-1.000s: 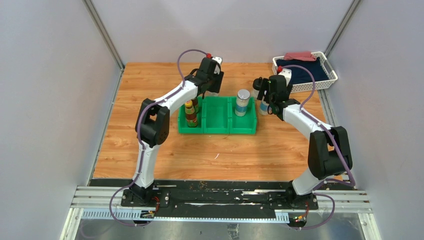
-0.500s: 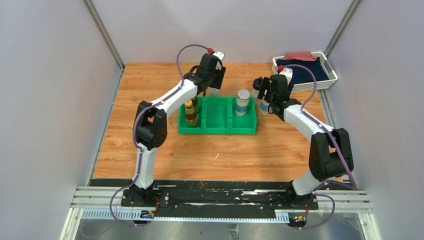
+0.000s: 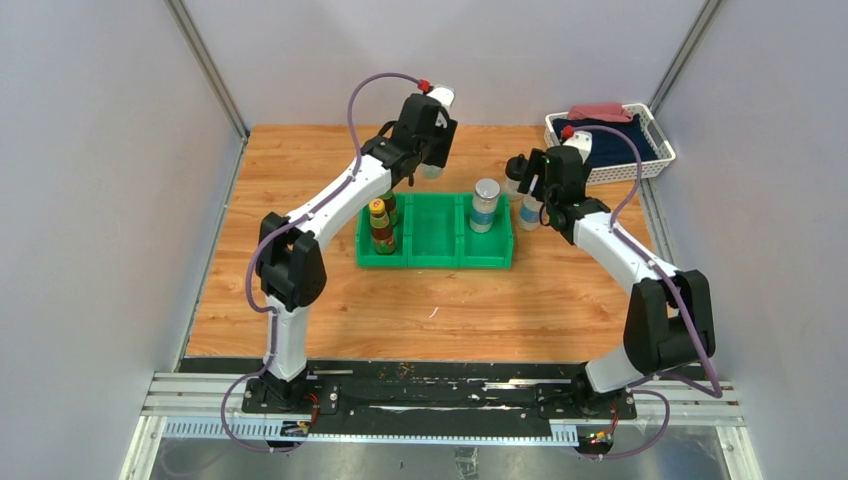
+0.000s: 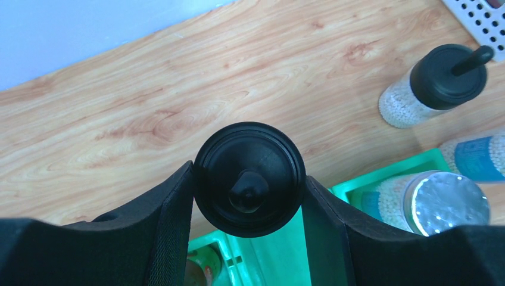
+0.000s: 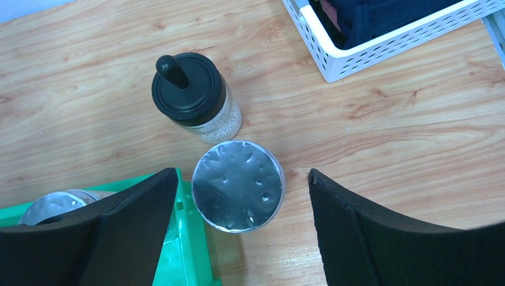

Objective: Organize the condiment bottles
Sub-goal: Pick up the bottle from the center of the board, then place the bottle in the storage box.

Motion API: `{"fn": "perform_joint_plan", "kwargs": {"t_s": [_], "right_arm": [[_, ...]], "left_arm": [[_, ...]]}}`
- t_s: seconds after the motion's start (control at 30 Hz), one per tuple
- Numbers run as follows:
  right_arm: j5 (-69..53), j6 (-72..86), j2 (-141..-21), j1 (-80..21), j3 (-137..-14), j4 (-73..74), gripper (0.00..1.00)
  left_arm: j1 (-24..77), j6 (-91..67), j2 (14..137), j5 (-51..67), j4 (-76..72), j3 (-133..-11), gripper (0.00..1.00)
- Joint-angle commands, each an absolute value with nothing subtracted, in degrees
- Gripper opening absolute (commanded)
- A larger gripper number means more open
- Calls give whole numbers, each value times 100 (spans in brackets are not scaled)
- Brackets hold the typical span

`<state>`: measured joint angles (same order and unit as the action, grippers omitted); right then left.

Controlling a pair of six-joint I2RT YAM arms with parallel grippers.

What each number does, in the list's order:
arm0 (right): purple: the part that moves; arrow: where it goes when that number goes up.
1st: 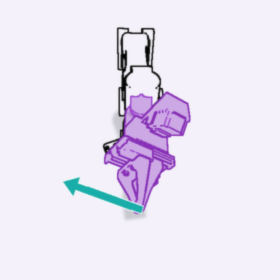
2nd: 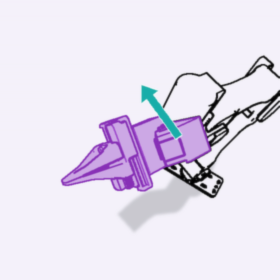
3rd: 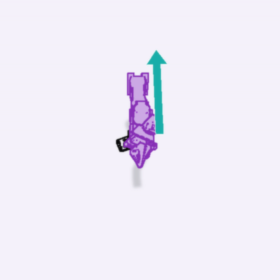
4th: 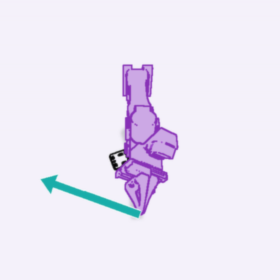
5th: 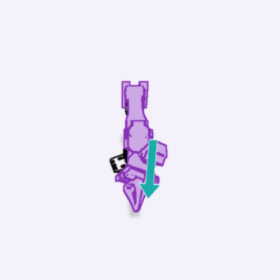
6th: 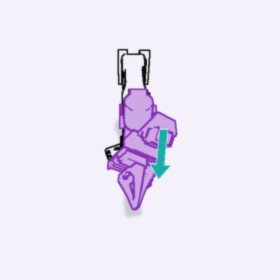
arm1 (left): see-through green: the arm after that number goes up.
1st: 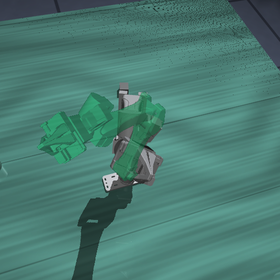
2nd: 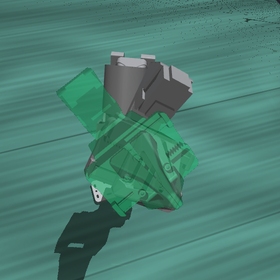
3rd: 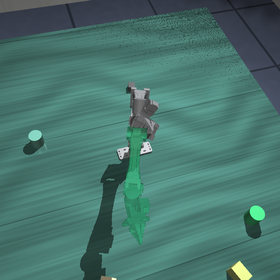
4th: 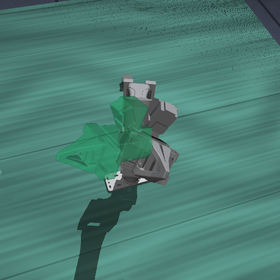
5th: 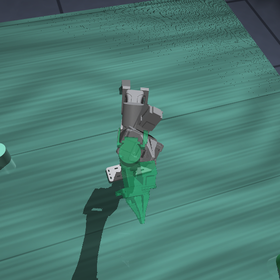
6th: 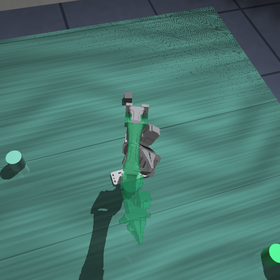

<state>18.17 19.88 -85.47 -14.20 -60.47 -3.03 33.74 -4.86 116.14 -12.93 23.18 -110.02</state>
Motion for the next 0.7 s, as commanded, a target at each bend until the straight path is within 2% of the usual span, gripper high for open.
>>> {"fn": "perform_joint_plan", "kwargs": {"t_s": [0.0,0.67], "right_arm": [[1839,1935,-8269,-1340,-6152,-171,84],[1811,2016,-7826,-1343,-5943,-193,84]], "left_arm": [[3504,-404,11154,-1560,2282,-11254,0],[3930,-416,10612,-2027,2709,-11109,0]]}}
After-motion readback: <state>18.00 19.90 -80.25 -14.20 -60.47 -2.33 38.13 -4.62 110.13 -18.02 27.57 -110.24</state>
